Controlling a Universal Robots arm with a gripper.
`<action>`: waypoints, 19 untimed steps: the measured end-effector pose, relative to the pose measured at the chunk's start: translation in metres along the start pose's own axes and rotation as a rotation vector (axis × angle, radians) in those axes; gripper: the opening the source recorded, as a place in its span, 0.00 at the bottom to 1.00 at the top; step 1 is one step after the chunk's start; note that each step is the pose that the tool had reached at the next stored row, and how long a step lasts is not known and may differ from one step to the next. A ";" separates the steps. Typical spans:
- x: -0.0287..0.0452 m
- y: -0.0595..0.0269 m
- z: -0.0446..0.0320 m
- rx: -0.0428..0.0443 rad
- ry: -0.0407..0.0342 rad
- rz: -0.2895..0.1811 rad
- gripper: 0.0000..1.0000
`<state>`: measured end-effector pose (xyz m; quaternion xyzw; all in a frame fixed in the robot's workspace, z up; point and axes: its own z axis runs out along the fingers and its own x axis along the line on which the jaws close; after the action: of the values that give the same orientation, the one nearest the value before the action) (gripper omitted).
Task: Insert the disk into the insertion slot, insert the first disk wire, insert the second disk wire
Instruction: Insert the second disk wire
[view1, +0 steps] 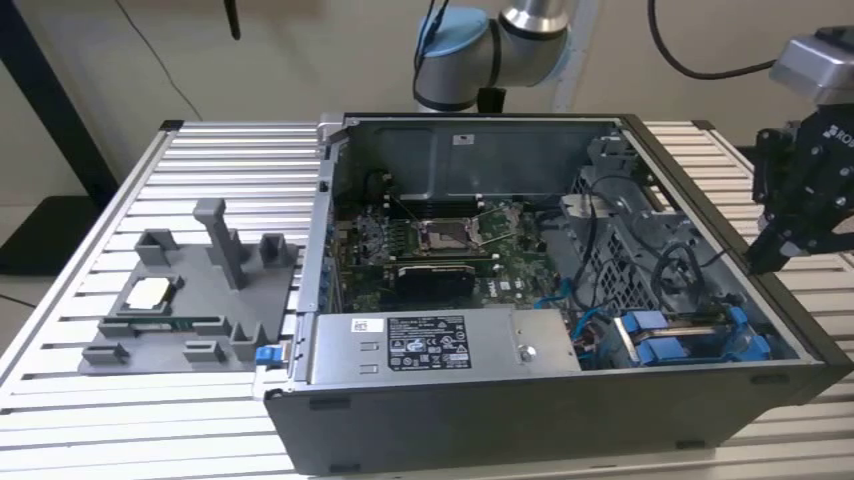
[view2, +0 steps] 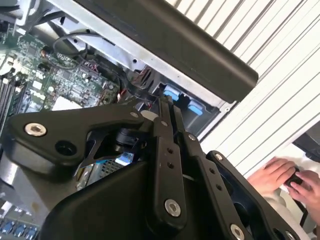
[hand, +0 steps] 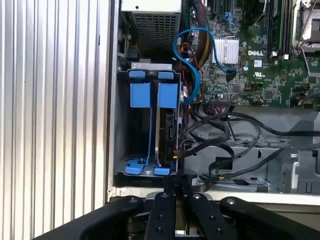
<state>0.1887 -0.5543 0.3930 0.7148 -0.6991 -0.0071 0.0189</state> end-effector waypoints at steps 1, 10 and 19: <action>-0.0007 0.0029 -0.0034 0.0001 -0.0002 0.000 0.16; -0.0055 0.0308 -0.0279 0.0019 0.0000 0.000 0.16; -0.0086 0.0599 -0.0412 0.0035 0.0000 0.001 0.16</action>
<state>0.1301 -0.5464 0.4363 0.7145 -0.6994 -0.0058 0.0176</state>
